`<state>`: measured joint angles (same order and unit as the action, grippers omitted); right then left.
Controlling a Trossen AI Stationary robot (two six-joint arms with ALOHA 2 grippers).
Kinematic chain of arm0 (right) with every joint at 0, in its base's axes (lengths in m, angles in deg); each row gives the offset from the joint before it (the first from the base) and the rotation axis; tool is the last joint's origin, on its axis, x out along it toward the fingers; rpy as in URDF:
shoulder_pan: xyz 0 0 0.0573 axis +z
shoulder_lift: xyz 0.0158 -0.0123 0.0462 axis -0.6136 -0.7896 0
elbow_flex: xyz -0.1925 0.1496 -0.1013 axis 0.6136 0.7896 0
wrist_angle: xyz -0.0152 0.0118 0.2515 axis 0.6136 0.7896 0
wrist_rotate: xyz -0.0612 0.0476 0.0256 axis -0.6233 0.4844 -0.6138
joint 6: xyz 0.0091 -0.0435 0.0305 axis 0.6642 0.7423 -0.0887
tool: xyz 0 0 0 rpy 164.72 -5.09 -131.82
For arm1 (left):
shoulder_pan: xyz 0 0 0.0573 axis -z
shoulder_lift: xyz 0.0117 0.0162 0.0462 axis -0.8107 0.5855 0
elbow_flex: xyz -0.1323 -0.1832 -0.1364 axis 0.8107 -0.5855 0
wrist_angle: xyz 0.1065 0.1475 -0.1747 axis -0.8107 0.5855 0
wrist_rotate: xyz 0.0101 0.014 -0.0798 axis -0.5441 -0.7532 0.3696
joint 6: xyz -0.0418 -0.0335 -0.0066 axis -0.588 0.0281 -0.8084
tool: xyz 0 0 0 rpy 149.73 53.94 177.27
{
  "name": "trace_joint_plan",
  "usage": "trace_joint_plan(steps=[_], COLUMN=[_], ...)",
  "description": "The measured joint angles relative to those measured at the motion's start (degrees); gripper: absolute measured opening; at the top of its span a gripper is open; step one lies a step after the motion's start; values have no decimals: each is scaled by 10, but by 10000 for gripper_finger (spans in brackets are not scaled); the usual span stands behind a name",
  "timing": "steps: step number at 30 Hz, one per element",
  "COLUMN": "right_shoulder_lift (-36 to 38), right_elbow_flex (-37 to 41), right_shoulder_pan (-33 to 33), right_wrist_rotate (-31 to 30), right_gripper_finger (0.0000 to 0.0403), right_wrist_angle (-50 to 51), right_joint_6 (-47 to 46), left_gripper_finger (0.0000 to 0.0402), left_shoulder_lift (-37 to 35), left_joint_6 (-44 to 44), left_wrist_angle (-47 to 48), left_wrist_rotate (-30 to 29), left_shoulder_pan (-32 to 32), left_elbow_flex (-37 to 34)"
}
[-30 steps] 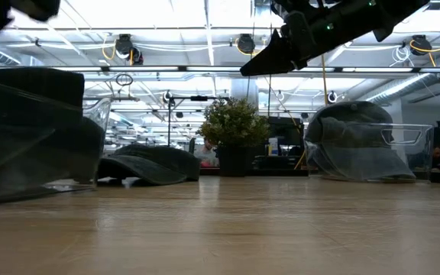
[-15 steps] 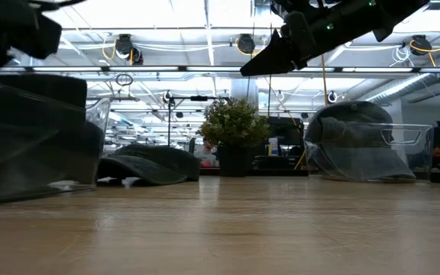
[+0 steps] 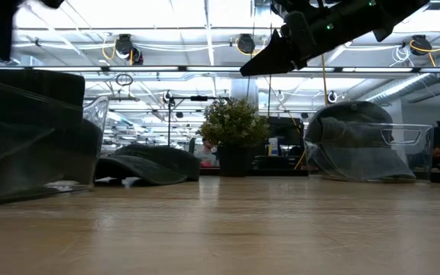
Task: Pick & Place hat
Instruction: Put the black cap into the bottom transparent bin
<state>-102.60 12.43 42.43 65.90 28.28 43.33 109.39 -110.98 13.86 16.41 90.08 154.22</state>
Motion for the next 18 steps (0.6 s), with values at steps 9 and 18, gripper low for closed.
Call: trace_joint_plan(steps=[9, 18], right_shoulder_lift=[0, 0], right_elbow_flex=[0, 0], right_shoulder_pan=[0, 0], right_wrist_rotate=[0, 0], right_gripper_finger=[75, 75], right_wrist_angle=[-1, -1], right_joint_6=[0, 0], left_gripper_finger=[13, 178], left_shoulder_lift=[-10, 36], left_joint_6=[261, 426], left_wrist_angle=[20, -7], left_wrist_rotate=[-42, 49], left_shoulder_pan=[-190, -451], left_elbow_flex=[82, 79])
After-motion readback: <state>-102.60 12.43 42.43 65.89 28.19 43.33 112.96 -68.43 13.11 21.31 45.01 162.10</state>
